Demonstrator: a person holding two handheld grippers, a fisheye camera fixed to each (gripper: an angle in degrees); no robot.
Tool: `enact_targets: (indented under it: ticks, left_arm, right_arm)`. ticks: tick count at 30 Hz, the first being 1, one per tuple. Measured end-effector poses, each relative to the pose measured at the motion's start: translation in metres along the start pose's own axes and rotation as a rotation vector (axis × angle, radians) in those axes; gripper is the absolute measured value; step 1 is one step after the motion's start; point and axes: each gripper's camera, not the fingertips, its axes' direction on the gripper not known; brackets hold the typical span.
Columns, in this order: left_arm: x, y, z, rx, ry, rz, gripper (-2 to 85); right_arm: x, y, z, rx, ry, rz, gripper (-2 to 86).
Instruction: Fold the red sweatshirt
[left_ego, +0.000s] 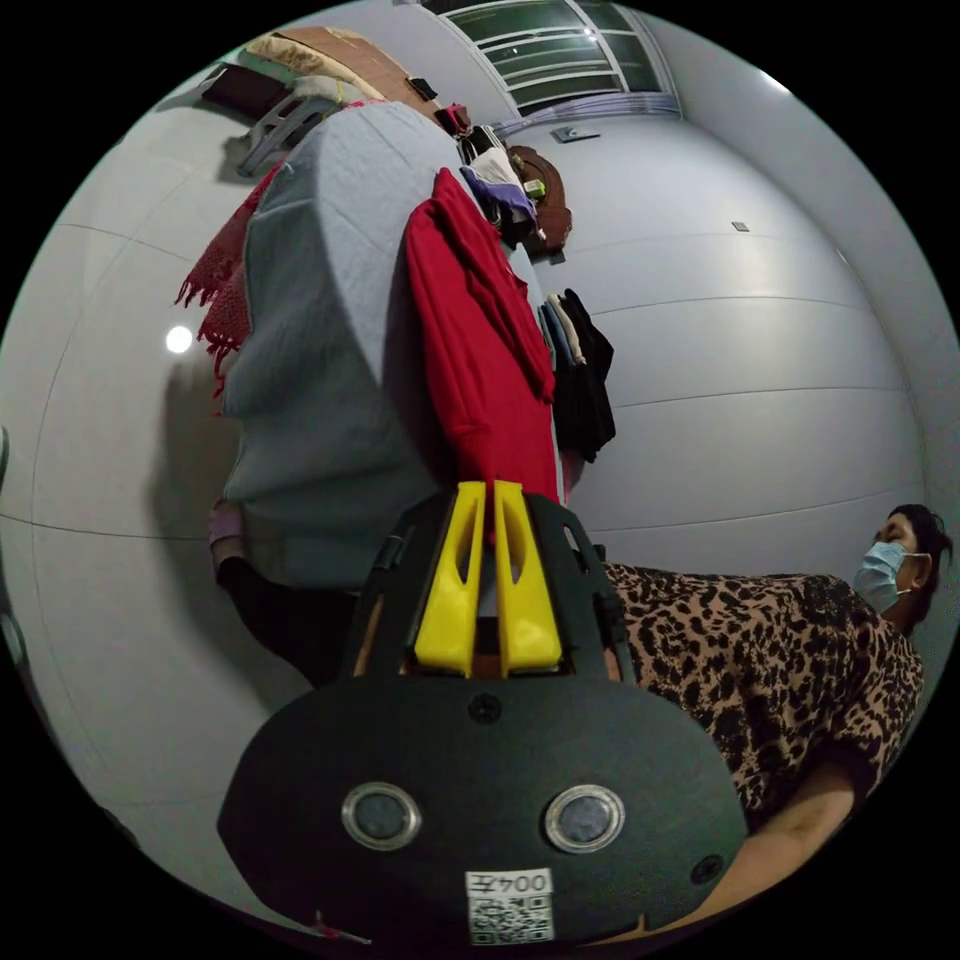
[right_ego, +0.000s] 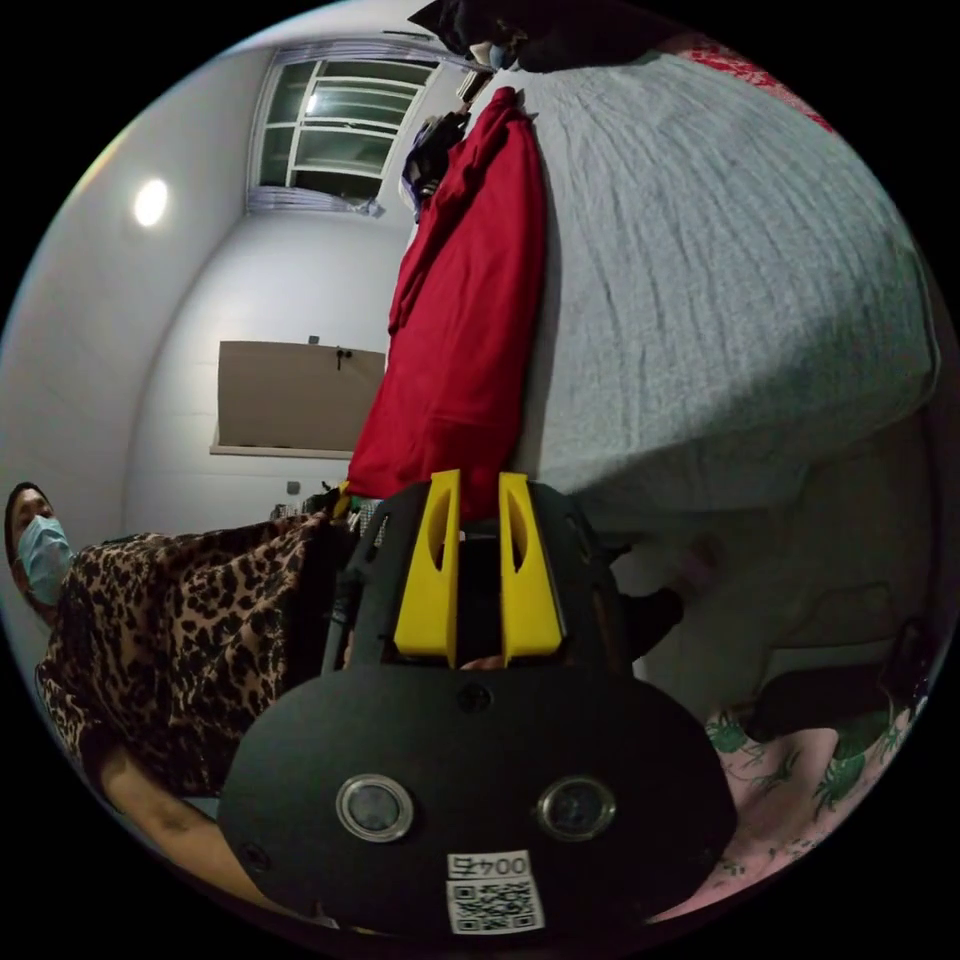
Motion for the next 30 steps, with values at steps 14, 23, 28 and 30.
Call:
enact_targets:
  ticks: [14,23,28,30]
  left_arm:
    - [0.099,-0.006,0.009,0.167,0.098,0.137,1.5]
    - [0.159,-0.006,0.012,0.173,0.113,0.216,1.7]
    - [0.139,0.030,0.028,0.081,0.055,0.086,1.8]
    - [0.122,0.050,0.045,0.050,0.036,-0.007,1.7]
  right_arm:
    - [-0.121,0.028,-0.069,0.302,0.025,-0.187,3.3]
    - [-0.213,0.061,-0.076,0.285,0.127,-0.371,3.0]
    - [-0.194,0.118,-0.055,0.224,0.147,-0.264,3.1]
    - [-0.170,0.148,-0.037,0.205,0.132,-0.168,3.1]
